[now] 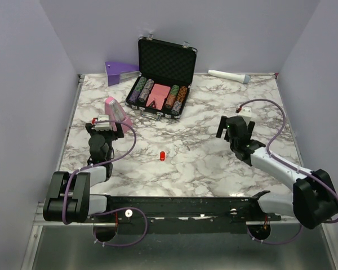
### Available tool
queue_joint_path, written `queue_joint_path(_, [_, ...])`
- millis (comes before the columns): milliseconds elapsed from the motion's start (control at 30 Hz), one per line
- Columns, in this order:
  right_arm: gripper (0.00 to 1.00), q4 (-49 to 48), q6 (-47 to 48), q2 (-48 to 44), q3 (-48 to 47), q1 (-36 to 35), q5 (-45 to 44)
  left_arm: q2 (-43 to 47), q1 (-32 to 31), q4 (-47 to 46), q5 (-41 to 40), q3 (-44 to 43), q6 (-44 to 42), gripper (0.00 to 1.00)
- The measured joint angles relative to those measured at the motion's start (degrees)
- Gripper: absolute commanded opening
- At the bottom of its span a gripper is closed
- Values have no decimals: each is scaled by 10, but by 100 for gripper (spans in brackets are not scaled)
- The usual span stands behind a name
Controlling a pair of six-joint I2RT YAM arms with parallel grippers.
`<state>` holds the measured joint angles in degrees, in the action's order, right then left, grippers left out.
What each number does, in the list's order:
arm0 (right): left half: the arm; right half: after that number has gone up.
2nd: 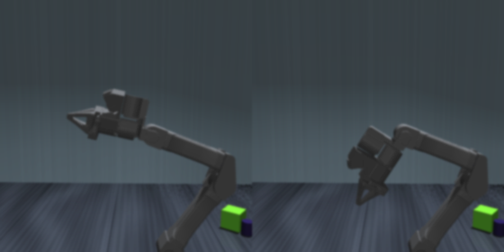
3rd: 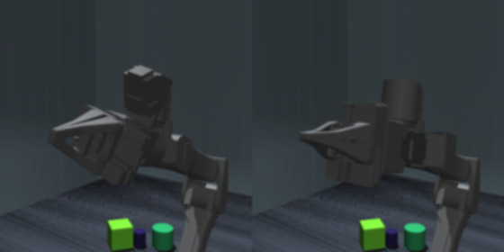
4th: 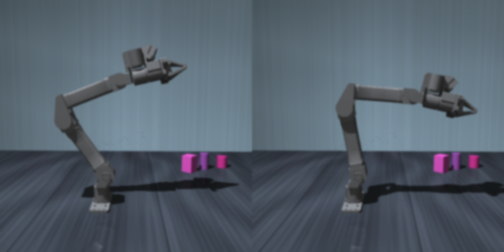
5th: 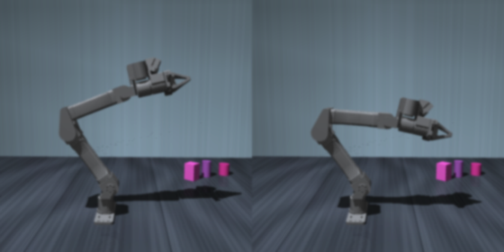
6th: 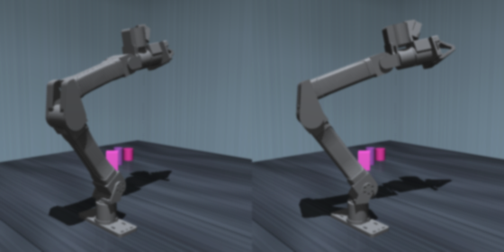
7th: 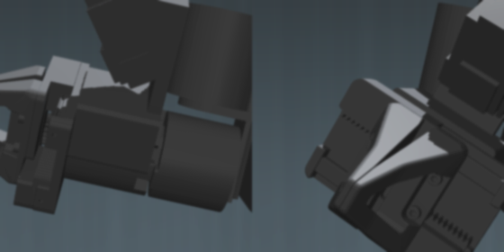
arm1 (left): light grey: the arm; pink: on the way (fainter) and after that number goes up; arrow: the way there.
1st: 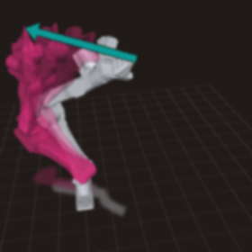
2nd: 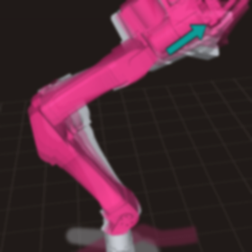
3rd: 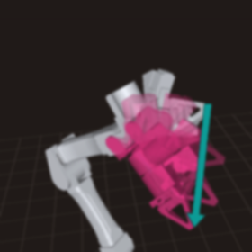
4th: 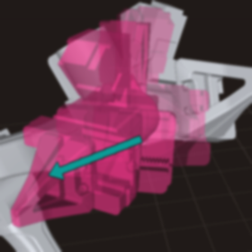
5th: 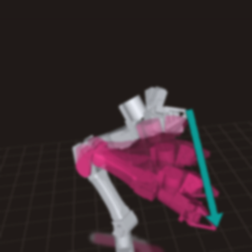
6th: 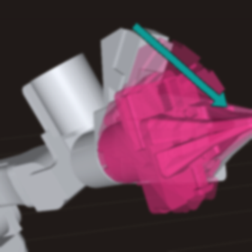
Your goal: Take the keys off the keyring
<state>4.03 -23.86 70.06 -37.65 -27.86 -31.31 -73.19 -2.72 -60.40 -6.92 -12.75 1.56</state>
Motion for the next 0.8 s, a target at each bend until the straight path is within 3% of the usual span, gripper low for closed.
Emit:
queue_joint_path(167, [100, -185, 76, 34, 70, 81, -11, 0, 0, 0, 0, 0, 0, 99])
queue_joint_path(367, [100, -404, 111, 103, 175, 128, -13, 0, 0, 0, 0, 0, 0, 99])
queue_joint_path(633, [100, -616, 165, 196, 186, 147, 14, 0, 0, 0, 0, 0, 0, 99])
queue_joint_path(800, [100, -651, 170, 204, 186, 169, 43, 0, 0, -1, 1, 0, 0, 99])
